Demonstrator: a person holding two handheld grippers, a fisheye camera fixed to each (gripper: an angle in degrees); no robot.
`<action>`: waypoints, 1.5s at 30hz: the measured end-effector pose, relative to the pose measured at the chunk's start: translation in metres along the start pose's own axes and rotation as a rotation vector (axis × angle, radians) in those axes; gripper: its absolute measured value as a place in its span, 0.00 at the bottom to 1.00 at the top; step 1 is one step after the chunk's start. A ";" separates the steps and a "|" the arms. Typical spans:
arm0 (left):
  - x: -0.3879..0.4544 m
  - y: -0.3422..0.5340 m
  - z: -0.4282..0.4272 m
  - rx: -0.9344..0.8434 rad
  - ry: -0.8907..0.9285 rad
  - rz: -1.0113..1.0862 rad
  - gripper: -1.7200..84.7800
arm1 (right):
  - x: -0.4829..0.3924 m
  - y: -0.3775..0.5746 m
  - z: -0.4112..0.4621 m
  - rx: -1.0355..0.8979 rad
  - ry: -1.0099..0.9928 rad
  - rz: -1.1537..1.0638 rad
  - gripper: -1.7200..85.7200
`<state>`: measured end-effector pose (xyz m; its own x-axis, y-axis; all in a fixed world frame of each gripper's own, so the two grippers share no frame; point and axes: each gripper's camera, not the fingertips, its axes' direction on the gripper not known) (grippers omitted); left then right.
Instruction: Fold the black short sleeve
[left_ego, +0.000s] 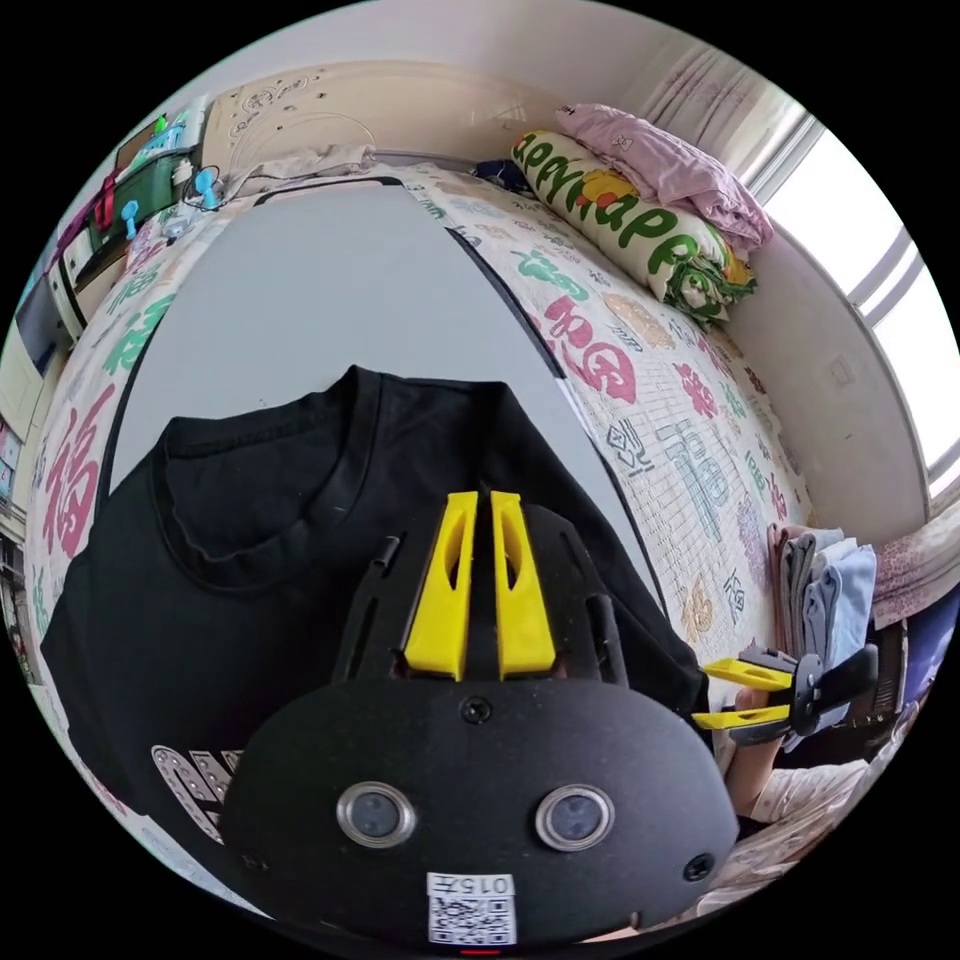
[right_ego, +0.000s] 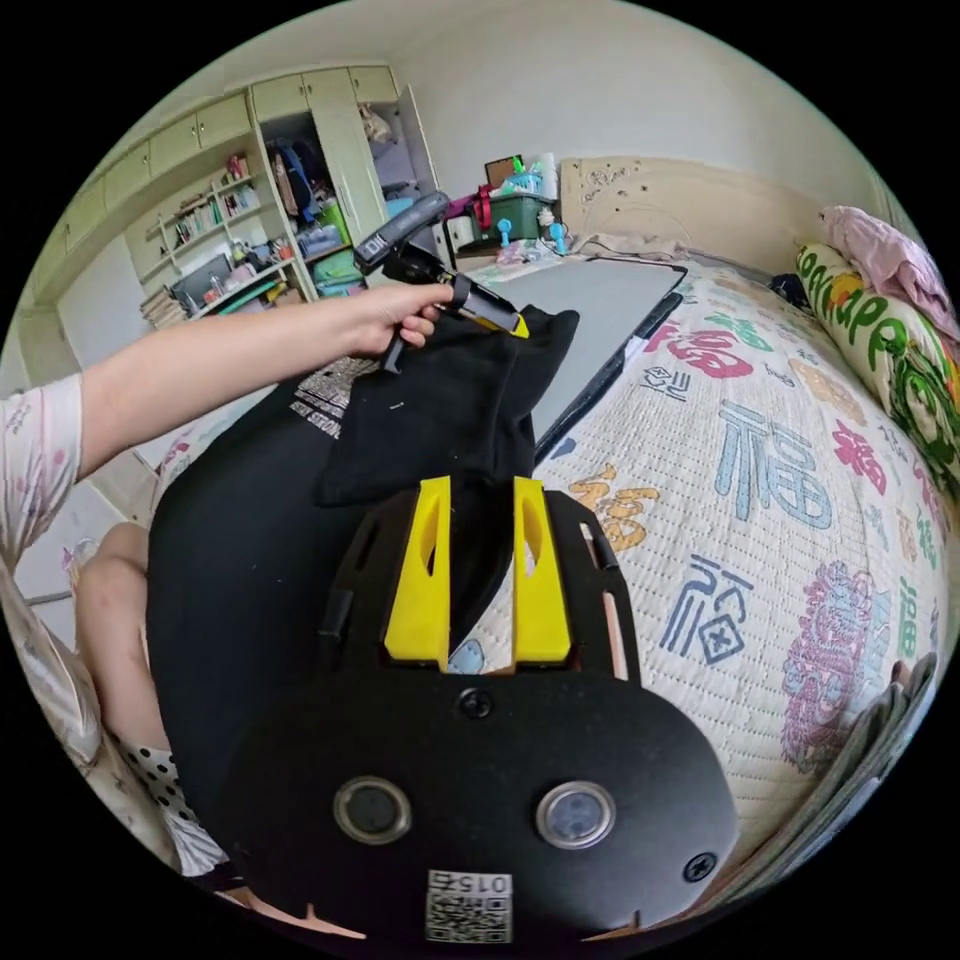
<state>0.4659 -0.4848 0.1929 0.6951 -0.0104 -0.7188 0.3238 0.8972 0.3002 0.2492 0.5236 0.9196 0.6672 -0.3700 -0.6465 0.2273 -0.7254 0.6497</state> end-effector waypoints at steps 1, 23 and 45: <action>0.003 -0.004 0.000 0.005 0.005 0.001 0.05 | 0.001 -0.004 0.012 -0.027 0.026 -0.007 0.08; 0.169 -0.072 -0.070 0.031 0.264 0.403 0.11 | 0.186 -0.040 0.015 0.021 0.026 0.240 0.03; 0.287 -0.043 -0.091 -0.046 0.077 0.719 0.04 | 0.316 -0.085 0.002 -0.070 0.112 0.213 0.03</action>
<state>0.5930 -0.4866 -0.0831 0.6782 0.6190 -0.3961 -0.2251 0.6880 0.6899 0.4391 0.4667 0.6596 0.7790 -0.4404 -0.4464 0.1195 -0.5946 0.7951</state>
